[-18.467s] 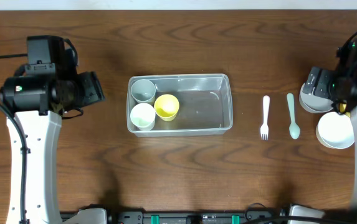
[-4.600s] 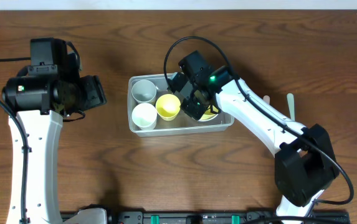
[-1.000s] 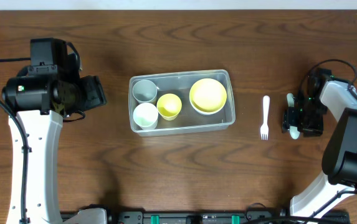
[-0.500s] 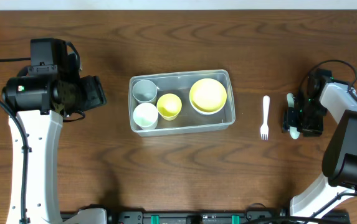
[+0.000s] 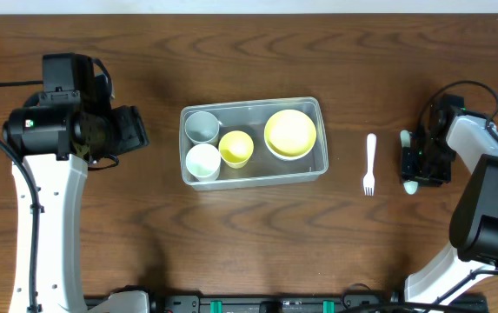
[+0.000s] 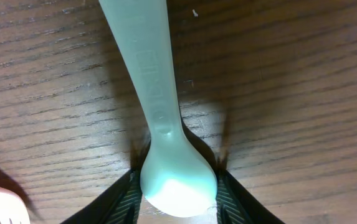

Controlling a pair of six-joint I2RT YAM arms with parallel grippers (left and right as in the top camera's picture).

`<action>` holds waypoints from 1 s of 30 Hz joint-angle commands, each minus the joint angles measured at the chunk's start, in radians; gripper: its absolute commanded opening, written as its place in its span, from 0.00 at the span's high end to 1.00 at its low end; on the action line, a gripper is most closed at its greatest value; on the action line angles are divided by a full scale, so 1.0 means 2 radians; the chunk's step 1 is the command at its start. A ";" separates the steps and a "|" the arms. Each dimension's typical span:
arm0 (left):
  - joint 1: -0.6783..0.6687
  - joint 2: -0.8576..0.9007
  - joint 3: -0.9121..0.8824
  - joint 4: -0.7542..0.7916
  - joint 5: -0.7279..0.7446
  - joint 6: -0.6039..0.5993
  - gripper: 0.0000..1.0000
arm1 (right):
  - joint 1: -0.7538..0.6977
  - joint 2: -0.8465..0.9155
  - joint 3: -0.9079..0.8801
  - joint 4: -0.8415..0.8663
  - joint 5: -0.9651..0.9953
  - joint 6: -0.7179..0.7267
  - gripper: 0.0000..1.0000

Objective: Pack container
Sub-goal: 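Release bowl, move right gripper to mint-green spoon and grasp it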

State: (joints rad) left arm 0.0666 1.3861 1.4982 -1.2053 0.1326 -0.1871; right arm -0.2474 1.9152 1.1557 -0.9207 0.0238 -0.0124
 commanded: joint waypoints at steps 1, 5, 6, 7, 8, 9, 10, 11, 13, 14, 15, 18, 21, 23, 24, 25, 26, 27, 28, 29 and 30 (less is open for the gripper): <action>0.002 0.000 -0.002 -0.003 0.005 -0.003 0.32 | 0.004 0.027 -0.020 0.010 0.001 -0.002 0.65; 0.002 0.000 -0.002 -0.003 0.005 -0.003 0.32 | 0.004 0.027 -0.019 0.011 0.001 -0.002 0.67; 0.002 0.000 -0.002 -0.003 0.005 -0.003 0.32 | 0.004 0.027 -0.019 0.011 0.001 -0.002 0.68; 0.002 0.000 -0.002 -0.003 0.005 -0.003 0.32 | 0.004 0.027 -0.019 0.011 0.001 -0.002 0.70; 0.002 0.000 -0.002 -0.003 0.005 -0.003 0.32 | 0.004 0.027 -0.019 0.011 0.001 -0.002 0.72; 0.002 0.000 -0.002 -0.003 0.005 -0.003 0.32 | 0.004 0.027 -0.019 0.011 0.001 -0.002 0.73; 0.002 0.000 -0.003 -0.003 0.005 -0.003 0.32 | 0.004 0.027 -0.019 0.011 0.001 -0.002 0.73; 0.002 0.000 -0.002 -0.003 0.005 -0.003 0.32 | 0.004 0.027 -0.019 0.011 0.001 -0.002 0.73; 0.002 0.000 -0.002 -0.003 0.005 -0.003 0.32 | 0.004 0.027 -0.019 0.012 0.001 0.000 0.76; 0.002 0.000 -0.002 -0.003 0.005 -0.003 0.32 | 0.004 0.027 -0.019 0.012 0.001 0.005 0.78; 0.002 0.000 -0.002 -0.003 0.005 -0.003 0.32 | 0.004 0.027 -0.019 0.012 0.001 0.008 0.80; 0.002 0.000 -0.002 -0.003 0.005 -0.003 0.32 | 0.004 0.027 -0.012 0.010 0.001 0.010 0.83; 0.002 0.000 -0.002 -0.003 0.005 -0.003 0.32 | 0.004 0.026 0.008 -0.006 -0.005 0.013 0.88; 0.002 0.000 -0.002 -0.003 0.005 -0.003 0.31 | 0.006 0.026 0.031 -0.028 -0.012 0.013 0.93; 0.002 0.000 -0.002 -0.003 0.005 -0.003 0.32 | 0.006 0.024 0.046 -0.044 -0.015 0.013 0.95; 0.002 0.000 -0.002 -0.003 0.005 -0.003 0.32 | 0.006 0.022 0.061 -0.058 -0.016 0.013 0.96; 0.002 0.000 -0.002 -0.003 0.005 -0.003 0.32 | 0.007 0.018 0.074 -0.069 -0.019 0.013 0.96; 0.002 0.000 -0.002 -0.003 0.005 -0.003 0.32 | 0.008 0.011 0.089 -0.081 -0.023 0.013 0.96; 0.002 0.000 -0.002 -0.003 0.005 -0.003 0.32 | 0.009 0.004 0.104 -0.093 -0.030 0.008 0.96; 0.002 0.000 -0.002 -0.003 0.005 -0.003 0.32 | 0.010 -0.003 0.117 -0.101 -0.036 0.005 0.95; 0.002 0.000 -0.002 -0.003 0.005 -0.003 0.32 | 0.013 -0.015 0.135 -0.110 -0.048 0.001 0.95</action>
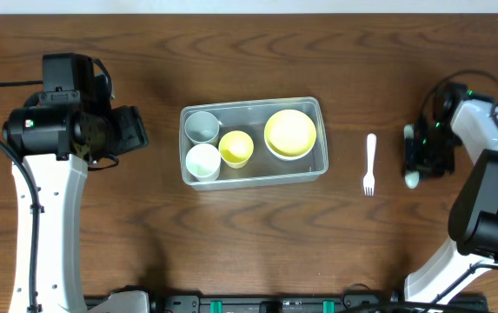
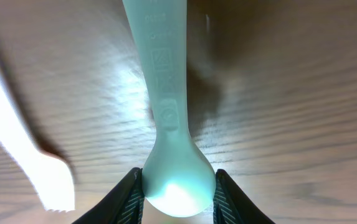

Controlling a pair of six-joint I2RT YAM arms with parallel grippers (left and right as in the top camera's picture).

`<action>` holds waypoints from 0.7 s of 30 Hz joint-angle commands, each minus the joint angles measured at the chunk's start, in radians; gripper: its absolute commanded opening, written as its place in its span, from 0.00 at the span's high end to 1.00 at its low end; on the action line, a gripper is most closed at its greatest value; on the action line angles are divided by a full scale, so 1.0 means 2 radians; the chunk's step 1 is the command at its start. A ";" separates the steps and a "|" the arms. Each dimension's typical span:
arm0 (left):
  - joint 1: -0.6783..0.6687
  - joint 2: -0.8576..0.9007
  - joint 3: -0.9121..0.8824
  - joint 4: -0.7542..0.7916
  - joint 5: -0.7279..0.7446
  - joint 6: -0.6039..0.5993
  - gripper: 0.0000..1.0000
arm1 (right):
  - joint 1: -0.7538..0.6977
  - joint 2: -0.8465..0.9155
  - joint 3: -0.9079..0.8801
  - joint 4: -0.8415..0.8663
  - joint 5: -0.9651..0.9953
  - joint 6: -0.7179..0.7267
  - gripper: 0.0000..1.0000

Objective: Pack container
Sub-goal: 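Release bowl, move right gripper to mint-green spoon and grasp it, then carry green spoon with right gripper into container's front edge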

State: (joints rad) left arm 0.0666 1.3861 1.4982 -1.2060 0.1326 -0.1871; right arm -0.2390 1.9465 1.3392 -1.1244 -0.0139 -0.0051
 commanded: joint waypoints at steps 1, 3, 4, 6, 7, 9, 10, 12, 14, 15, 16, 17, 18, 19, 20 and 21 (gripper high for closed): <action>0.002 0.000 -0.002 -0.002 0.005 -0.003 0.32 | 0.013 -0.041 0.057 -0.012 -0.038 -0.008 0.95; 0.002 0.000 -0.002 -0.003 0.005 -0.003 0.32 | 0.023 -0.068 0.082 -0.016 -0.053 -0.015 0.94; 0.002 0.000 -0.002 -0.003 0.005 -0.003 0.32 | 0.031 -0.084 0.093 -0.016 -0.066 -0.027 0.94; 0.002 0.000 -0.002 -0.003 0.005 -0.003 0.32 | 0.054 -0.117 0.112 -0.011 -0.098 -0.061 0.94; 0.002 0.000 -0.002 -0.003 0.005 -0.003 0.32 | 0.067 -0.131 0.118 -0.007 -0.112 -0.075 0.94; 0.002 0.000 -0.002 -0.002 0.005 -0.003 0.32 | 0.100 -0.159 0.127 0.000 -0.149 -0.128 0.96; 0.002 0.000 -0.002 -0.002 0.005 -0.003 0.32 | 0.118 -0.170 0.129 0.003 -0.164 -0.158 0.97; 0.002 0.000 -0.002 -0.002 0.005 -0.003 0.32 | 0.165 -0.191 0.129 0.010 -0.173 -0.211 0.97; 0.002 0.000 -0.002 -0.003 0.005 -0.003 0.32 | 0.212 -0.202 0.129 0.010 -0.173 -0.261 0.98; 0.002 0.000 -0.002 -0.003 0.005 -0.003 0.32 | 0.238 -0.202 0.129 0.010 -0.172 -0.289 0.98; 0.002 0.000 -0.002 -0.003 0.005 -0.003 0.32 | 0.260 -0.202 0.129 0.010 -0.171 -0.311 0.96; 0.002 0.000 -0.002 -0.003 0.005 -0.003 0.32 | 0.284 -0.201 0.128 0.010 -0.170 -0.340 0.91; 0.002 0.000 -0.002 -0.003 0.005 -0.003 0.32 | 0.302 -0.199 0.126 0.010 -0.166 -0.365 0.90; 0.002 0.000 -0.002 -0.003 0.005 -0.003 0.32 | 0.323 -0.197 0.125 0.010 -0.161 -0.390 0.91; 0.002 0.000 -0.002 -0.003 0.005 -0.003 0.32 | 0.344 -0.192 0.123 0.011 -0.154 -0.412 0.91; 0.002 0.000 -0.002 -0.004 0.005 -0.003 0.32 | 0.357 -0.189 0.121 0.013 -0.149 -0.424 0.94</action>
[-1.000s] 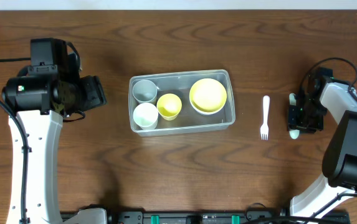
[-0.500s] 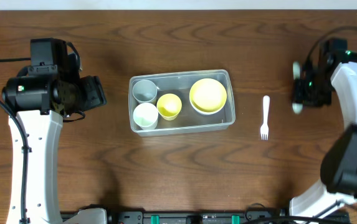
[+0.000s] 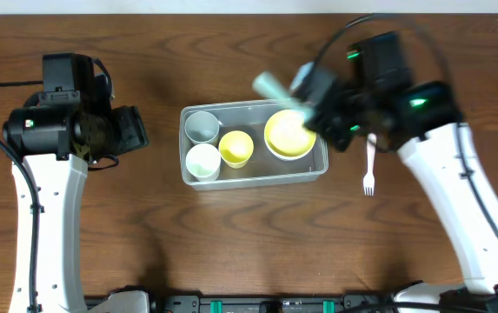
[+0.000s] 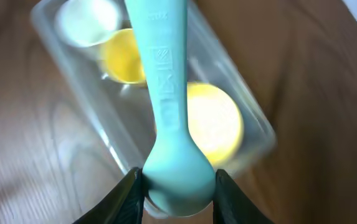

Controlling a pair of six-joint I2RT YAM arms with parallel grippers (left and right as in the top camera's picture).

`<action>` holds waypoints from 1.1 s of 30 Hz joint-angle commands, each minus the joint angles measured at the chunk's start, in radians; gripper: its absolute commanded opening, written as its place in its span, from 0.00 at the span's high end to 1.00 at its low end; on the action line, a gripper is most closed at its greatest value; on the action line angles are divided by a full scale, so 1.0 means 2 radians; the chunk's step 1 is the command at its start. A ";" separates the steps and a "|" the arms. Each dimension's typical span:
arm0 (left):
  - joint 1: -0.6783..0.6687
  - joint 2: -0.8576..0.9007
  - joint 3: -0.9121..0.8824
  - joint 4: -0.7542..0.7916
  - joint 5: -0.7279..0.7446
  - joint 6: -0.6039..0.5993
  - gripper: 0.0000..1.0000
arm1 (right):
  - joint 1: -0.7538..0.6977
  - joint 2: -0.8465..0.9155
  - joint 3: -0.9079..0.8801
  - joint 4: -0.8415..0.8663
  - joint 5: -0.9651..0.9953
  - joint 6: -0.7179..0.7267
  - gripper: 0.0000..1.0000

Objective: Pack container
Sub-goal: 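Carry green spoon with right gripper into container's front edge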

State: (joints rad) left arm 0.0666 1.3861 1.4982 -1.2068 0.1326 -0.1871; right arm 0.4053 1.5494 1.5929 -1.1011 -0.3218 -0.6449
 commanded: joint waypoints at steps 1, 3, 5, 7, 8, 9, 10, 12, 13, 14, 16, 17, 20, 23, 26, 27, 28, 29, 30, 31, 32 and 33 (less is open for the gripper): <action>0.002 0.000 -0.002 -0.004 0.005 -0.003 0.32 | 0.048 0.015 -0.007 0.001 0.010 -0.118 0.96; 0.002 0.000 -0.002 -0.004 0.005 -0.003 0.32 | 0.068 0.027 -0.011 0.000 0.017 -0.138 0.98; 0.002 0.000 -0.002 -0.004 0.005 -0.003 0.32 | 0.078 0.039 -0.017 0.000 0.017 -0.147 0.99; 0.002 0.000 -0.002 -0.004 0.005 -0.003 0.32 | 0.085 0.054 -0.026 -0.003 0.017 -0.148 0.99; 0.002 0.000 -0.002 -0.004 0.005 -0.003 0.32 | 0.086 0.061 -0.028 -0.006 0.017 -0.150 0.99; 0.002 0.000 -0.002 -0.004 0.005 -0.003 0.32 | 0.087 0.068 -0.031 -0.008 0.017 -0.150 0.99; 0.002 0.000 -0.002 -0.004 0.005 -0.003 0.32 | 0.087 0.075 -0.035 -0.010 0.017 -0.150 0.99; 0.002 0.000 -0.002 -0.004 0.005 -0.003 0.32 | 0.087 0.088 -0.043 -0.011 0.017 -0.150 0.99; 0.002 0.000 -0.002 -0.004 0.005 -0.003 0.32 | 0.087 0.093 -0.047 -0.011 0.017 -0.150 0.99; 0.002 0.000 -0.002 -0.004 0.005 -0.003 0.32 | 0.087 0.097 -0.051 -0.010 0.019 -0.151 0.99; 0.002 0.000 -0.002 -0.004 0.005 -0.003 0.32 | 0.087 0.105 -0.058 -0.010 0.021 -0.155 0.99; 0.002 0.000 -0.002 -0.004 0.005 -0.003 0.32 | 0.087 0.108 -0.060 -0.010 0.023 -0.158 0.99; 0.002 0.000 -0.002 -0.004 0.005 -0.003 0.32 | 0.087 0.112 -0.068 -0.007 0.047 -0.157 0.99; 0.002 0.000 -0.002 -0.004 0.005 -0.003 0.32 | 0.087 0.112 -0.074 -0.003 0.072 -0.157 0.96; 0.002 0.000 -0.002 -0.004 0.005 -0.003 0.32 | 0.087 0.112 -0.075 -0.001 0.077 -0.157 0.95; 0.002 0.000 -0.002 -0.004 0.005 -0.003 0.32 | 0.087 0.112 -0.075 0.000 0.077 -0.157 0.96; 0.002 0.000 -0.002 -0.004 0.005 -0.003 0.32 | 0.087 0.112 -0.075 0.001 0.077 -0.157 0.95; 0.002 0.000 -0.002 -0.004 0.005 -0.003 0.32 | 0.087 0.112 -0.075 0.002 0.077 -0.157 0.95; 0.002 0.000 -0.002 -0.004 0.005 -0.003 0.32 | 0.087 0.112 -0.075 0.003 0.077 -0.157 0.95; 0.002 0.000 -0.003 -0.004 0.005 -0.003 0.32 | 0.087 0.112 -0.075 0.004 0.077 -0.157 0.95; 0.002 0.000 -0.002 -0.005 0.005 -0.003 0.32 | 0.087 0.112 -0.075 0.006 0.078 -0.157 0.94; 0.002 0.000 -0.002 -0.005 0.005 -0.003 0.32 | 0.087 0.112 -0.075 0.008 0.081 -0.157 0.94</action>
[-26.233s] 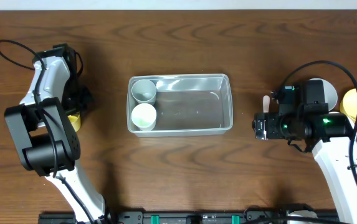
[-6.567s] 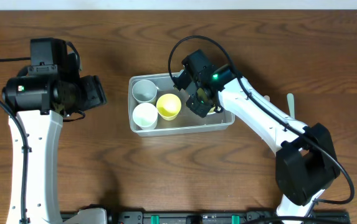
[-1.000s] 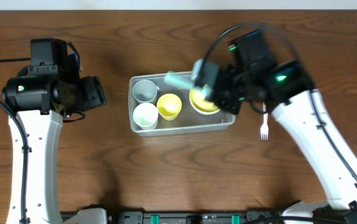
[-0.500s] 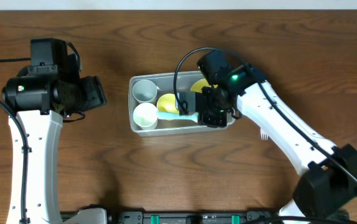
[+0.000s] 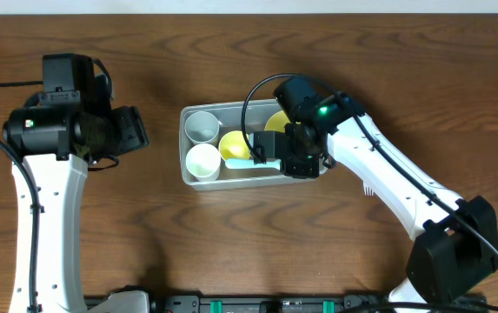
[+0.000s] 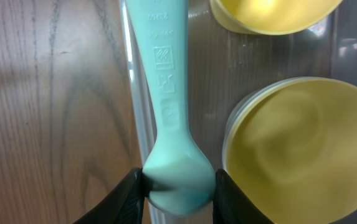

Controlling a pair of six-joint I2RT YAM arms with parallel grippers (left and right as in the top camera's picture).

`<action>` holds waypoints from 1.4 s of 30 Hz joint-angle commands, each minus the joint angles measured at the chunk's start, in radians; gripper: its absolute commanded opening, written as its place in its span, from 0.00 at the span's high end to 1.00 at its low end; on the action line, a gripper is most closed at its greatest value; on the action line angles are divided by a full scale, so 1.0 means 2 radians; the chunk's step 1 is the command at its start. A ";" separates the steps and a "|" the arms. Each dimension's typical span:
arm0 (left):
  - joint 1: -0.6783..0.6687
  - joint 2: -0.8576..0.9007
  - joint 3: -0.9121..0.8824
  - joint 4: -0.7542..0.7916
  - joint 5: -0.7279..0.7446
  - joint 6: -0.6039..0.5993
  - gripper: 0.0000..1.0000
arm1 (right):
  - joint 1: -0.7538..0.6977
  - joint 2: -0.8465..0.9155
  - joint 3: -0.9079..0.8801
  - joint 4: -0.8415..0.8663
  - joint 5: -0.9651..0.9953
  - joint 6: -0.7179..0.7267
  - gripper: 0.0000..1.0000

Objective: Pack container
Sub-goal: 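Carry green spoon with right gripper into container's front edge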

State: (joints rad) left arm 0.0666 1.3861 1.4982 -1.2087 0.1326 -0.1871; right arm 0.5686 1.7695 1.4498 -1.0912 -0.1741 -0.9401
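The clear plastic container point(image 5: 253, 106) holds a grey cup point(image 5: 202, 127), a white cup point(image 5: 202, 162), a yellow cup point(image 5: 235, 145) and a yellow bowl point(image 6: 290, 149). My right gripper point(image 6: 178, 186) is shut on the bowl end of a teal spoon point(image 6: 164, 93). It hangs low over the container's front right part. The spoon's handle point(image 5: 242, 163) points left along the front wall point(image 6: 133, 93), just inside it, beside the yellow cup point(image 6: 271, 12). My left gripper point(image 5: 131, 129) stays left of the container, and its jaws cannot be made out.
A white fork lies on the table right of the container, mostly hidden under my right arm; only its tines point(image 5: 368, 187) show. The left arm's body point(image 5: 57, 126) stands at the table's left side.
My right gripper, still holding the spoon, was high over the container's back right. Now it is low over the front right, with the handle pointing left along the front wall.
At first my right gripper was shut on the spoon's bowl end on the table at the far right, beside the fork. Then the spoon hung just off the table there. Later it was over the container, and now it is low inside the front.
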 commanded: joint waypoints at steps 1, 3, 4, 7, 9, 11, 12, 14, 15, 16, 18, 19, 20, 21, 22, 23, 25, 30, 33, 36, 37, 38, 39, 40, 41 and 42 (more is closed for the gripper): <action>0.002 0.000 -0.002 -0.004 0.005 -0.003 0.32 | 0.005 0.002 -0.003 0.006 0.011 -0.009 0.93; 0.002 0.000 -0.002 -0.004 0.005 -0.003 0.32 | 0.005 0.002 -0.003 0.012 0.019 -0.009 0.93; 0.002 0.000 -0.002 -0.004 0.005 -0.003 0.32 | 0.005 0.002 -0.003 0.015 0.023 -0.009 0.93; 0.002 0.000 -0.002 -0.004 0.005 -0.003 0.32 | 0.005 0.002 -0.003 0.025 0.035 -0.009 0.93; 0.002 0.000 -0.002 -0.004 0.005 -0.003 0.32 | 0.005 0.003 -0.003 0.029 0.037 -0.010 0.92; 0.002 0.000 -0.002 -0.003 0.005 -0.003 0.32 | 0.005 0.004 -0.003 0.032 0.037 -0.010 0.92; 0.002 0.000 -0.002 -0.003 0.005 -0.003 0.32 | 0.005 0.005 -0.003 0.033 0.037 -0.010 0.91; 0.002 0.000 -0.002 -0.003 0.005 -0.003 0.32 | 0.005 0.008 -0.003 0.033 0.036 -0.010 0.92; 0.002 0.000 -0.002 -0.003 0.005 -0.003 0.32 | 0.005 0.008 -0.003 0.033 0.037 -0.010 0.91; 0.002 0.000 -0.002 -0.003 0.005 -0.003 0.32 | 0.005 0.009 -0.003 0.033 0.037 -0.010 0.91; 0.002 0.000 -0.002 -0.004 0.005 -0.003 0.32 | 0.005 0.011 -0.003 0.033 0.036 -0.009 0.87; 0.002 0.000 -0.002 -0.004 0.005 -0.003 0.32 | 0.005 0.012 -0.004 0.033 0.036 -0.009 0.82; 0.002 0.000 -0.002 -0.003 0.005 -0.003 0.32 | 0.005 0.013 -0.004 0.033 0.036 -0.009 0.78; 0.002 0.000 -0.002 -0.003 0.005 -0.003 0.32 | 0.005 0.013 -0.004 0.033 0.036 -0.009 0.75; 0.002 0.000 -0.002 -0.003 0.005 -0.003 0.32 | 0.005 0.013 -0.004 0.033 0.036 -0.009 0.69; 0.002 0.000 -0.002 -0.003 0.005 -0.003 0.32 | 0.005 0.013 -0.004 0.033 0.037 -0.009 0.57; 0.002 0.000 -0.002 -0.003 0.005 -0.003 0.32 | 0.005 0.013 -0.004 0.033 0.036 -0.009 0.52; 0.002 0.000 -0.002 -0.003 0.005 -0.003 0.32 | 0.005 0.013 -0.004 0.033 0.037 -0.009 0.37; 0.002 0.000 -0.002 -0.003 0.005 -0.003 0.32 | 0.005 0.013 -0.004 0.033 0.036 -0.009 0.32; 0.002 0.000 -0.002 -0.003 0.005 -0.003 0.32 | 0.005 0.013 -0.004 0.033 0.036 0.001 0.27; 0.002 0.000 -0.002 -0.003 0.005 -0.003 0.32 | 0.005 0.013 -0.004 0.033 0.034 0.006 0.26; 0.002 0.000 -0.002 -0.003 0.005 -0.003 0.32 | 0.005 0.013 -0.004 0.033 0.033 0.011 0.26; 0.002 0.000 -0.002 -0.003 0.005 -0.003 0.32 | 0.005 0.013 -0.004 0.033 0.032 0.016 0.25; 0.002 0.000 -0.002 -0.003 0.005 -0.003 0.32 | 0.005 0.013 -0.004 0.034 0.031 0.020 0.24; 0.002 0.000 -0.002 -0.003 0.005 -0.003 0.32 | 0.005 0.013 -0.003 0.035 0.031 0.031 0.23; 0.002 0.000 -0.002 -0.003 0.005 -0.003 0.32 | 0.005 0.013 -0.003 0.036 0.031 0.044 0.22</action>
State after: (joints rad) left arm 0.0666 1.3861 1.4982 -1.2087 0.1326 -0.1871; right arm 0.5686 1.7798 1.4479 -1.0252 -0.0982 -0.9203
